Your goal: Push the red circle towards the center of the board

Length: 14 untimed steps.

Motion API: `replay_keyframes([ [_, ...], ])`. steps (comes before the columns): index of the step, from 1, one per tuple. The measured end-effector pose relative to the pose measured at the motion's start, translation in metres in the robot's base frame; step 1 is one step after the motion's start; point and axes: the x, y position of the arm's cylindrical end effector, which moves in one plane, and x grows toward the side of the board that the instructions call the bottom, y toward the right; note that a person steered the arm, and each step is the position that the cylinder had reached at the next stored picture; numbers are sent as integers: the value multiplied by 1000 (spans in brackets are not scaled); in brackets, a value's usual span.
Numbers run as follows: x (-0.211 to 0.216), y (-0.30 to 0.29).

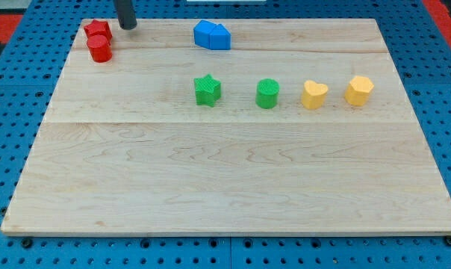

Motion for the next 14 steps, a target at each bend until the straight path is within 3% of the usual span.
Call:
replay_keyframes([
  [1,-3,-19],
  [2,5,-91],
  [3,27,-72],
  [5,-2,-40],
  [8,102,-36],
  [10,146,-76],
  [12,178,-8],
  [13,189,-78],
  [14,199,-108],
])
